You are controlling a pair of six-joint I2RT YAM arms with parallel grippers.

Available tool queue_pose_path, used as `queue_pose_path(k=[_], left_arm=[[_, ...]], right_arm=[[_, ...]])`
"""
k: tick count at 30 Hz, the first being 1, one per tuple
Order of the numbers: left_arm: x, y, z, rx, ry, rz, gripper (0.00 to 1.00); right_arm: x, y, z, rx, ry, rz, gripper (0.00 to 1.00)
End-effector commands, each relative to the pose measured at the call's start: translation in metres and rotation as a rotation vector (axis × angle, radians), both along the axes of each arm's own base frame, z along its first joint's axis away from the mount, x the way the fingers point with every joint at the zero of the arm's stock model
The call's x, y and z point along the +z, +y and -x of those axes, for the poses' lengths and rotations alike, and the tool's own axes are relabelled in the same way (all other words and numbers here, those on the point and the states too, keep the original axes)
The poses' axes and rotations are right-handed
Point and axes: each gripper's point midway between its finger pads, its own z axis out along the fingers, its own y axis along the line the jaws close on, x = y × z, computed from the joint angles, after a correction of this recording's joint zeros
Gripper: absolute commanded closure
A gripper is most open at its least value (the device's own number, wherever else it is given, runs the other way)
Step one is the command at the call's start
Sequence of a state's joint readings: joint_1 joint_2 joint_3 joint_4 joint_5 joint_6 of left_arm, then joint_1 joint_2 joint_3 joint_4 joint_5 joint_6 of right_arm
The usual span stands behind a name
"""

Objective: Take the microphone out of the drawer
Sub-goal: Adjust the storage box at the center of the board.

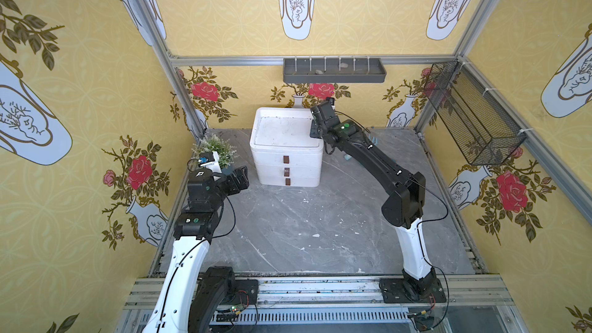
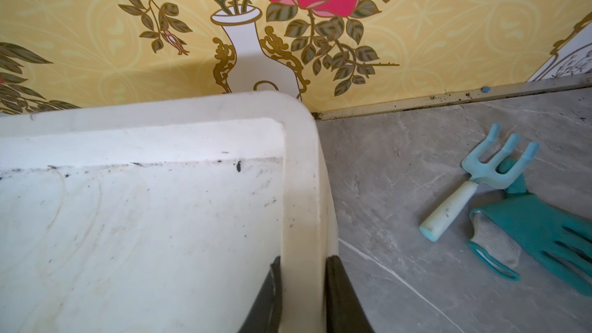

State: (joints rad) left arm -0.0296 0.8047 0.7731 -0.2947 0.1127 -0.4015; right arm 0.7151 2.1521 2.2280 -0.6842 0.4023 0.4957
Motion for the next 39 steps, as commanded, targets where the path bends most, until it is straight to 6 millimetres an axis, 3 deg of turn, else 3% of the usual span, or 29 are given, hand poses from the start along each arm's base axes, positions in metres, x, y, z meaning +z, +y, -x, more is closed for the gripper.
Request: queue_pose_path(k=[1, 6, 11, 19, 22, 27, 29, 31, 33, 37, 39], left_arm=[[0.001, -0.002, 0.001, -0.01, -0.012, 0.012, 0.0], [0.0, -0.001, 0.001, 0.0, -0.006, 0.019, 0.0], [0.011, -0.023, 0.002, -0.096, -0.008, 0.134, 0.0], [0.059, -0.055, 0.022, -0.246, 0.004, 0.297, 0.0], [0.068, -0.059, 0.024, -0.275, 0.002, 0.298, 0.0], [0.067, -0.068, 0.017, -0.325, 0.035, 0.319, 0.0], [0.069, -0.07, 0.015, -0.336, 0.038, 0.322, 0.0], [0.072, -0.069, 0.011, -0.332, 0.034, 0.31, 0.0], [0.074, -0.066, 0.008, -0.32, 0.031, 0.293, 0.0], [0.079, -0.065, 0.001, -0.315, 0.022, 0.28, 0.0], [0.08, -0.064, -0.003, -0.311, 0.016, 0.277, 0.0]], right_arm=[[0.021, 0.002, 0.009, 0.058, -0.028, -0.037, 0.81], [0.018, 0.007, 0.035, 0.231, -0.032, -0.023, 0.82], [0.009, 0.004, 0.064, 0.368, -0.028, -0.001, 0.82], [-0.009, -0.002, 0.109, 0.585, 0.011, -0.005, 0.82], [-0.011, -0.005, 0.116, 0.649, 0.007, -0.008, 0.82], [-0.012, -0.022, 0.105, 0.675, 0.024, -0.033, 0.79], [-0.007, -0.027, 0.101, 0.663, 0.023, -0.051, 0.73], [0.005, -0.03, 0.101, 0.641, -0.001, -0.073, 0.49], [0.018, -0.033, 0.103, 0.624, -0.03, -0.096, 0.34], [0.05, -0.047, 0.113, 0.559, -0.096, -0.152, 0.19], [0.06, -0.06, 0.118, 0.499, -0.108, -0.161, 0.18]])
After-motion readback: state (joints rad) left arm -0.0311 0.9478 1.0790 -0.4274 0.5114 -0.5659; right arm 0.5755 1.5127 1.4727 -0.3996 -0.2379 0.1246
